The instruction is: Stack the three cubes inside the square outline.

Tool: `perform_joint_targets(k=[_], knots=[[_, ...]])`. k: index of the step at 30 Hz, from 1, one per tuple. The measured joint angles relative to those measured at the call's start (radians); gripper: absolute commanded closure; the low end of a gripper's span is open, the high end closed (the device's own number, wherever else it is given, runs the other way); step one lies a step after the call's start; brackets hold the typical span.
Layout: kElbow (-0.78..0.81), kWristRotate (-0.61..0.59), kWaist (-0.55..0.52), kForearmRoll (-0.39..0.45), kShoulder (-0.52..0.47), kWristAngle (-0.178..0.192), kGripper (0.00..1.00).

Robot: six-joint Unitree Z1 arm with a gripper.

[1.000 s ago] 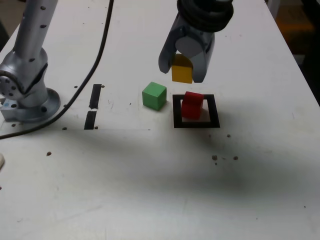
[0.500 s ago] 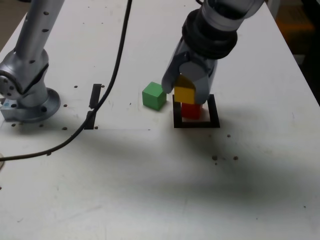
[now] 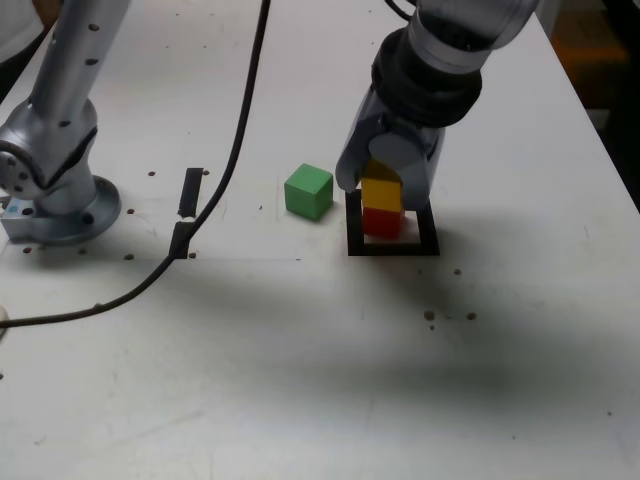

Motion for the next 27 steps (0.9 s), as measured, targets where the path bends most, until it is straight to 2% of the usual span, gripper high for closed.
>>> perform_joint_targets(k=[5, 8, 11, 15, 21, 27], knots=[[0.000, 0.001, 0.001, 0.002, 0.007, 0.000, 0.68], [-0.007, 0.005, 0.001, 0.016, 0.015, 0.000, 0.51], [-0.015, 0.009, 0.001, 0.026, 0.025, 0.000, 0.29], [-0.030, 0.029, 0.001, 0.046, 0.042, 0.005, 0.11], [-0.050, 0.040, 0.001, 0.070, 0.049, 0.030, 0.01], [-0.039, 0.037, 0.001, 0.098, 0.015, 0.064, 0.00]])
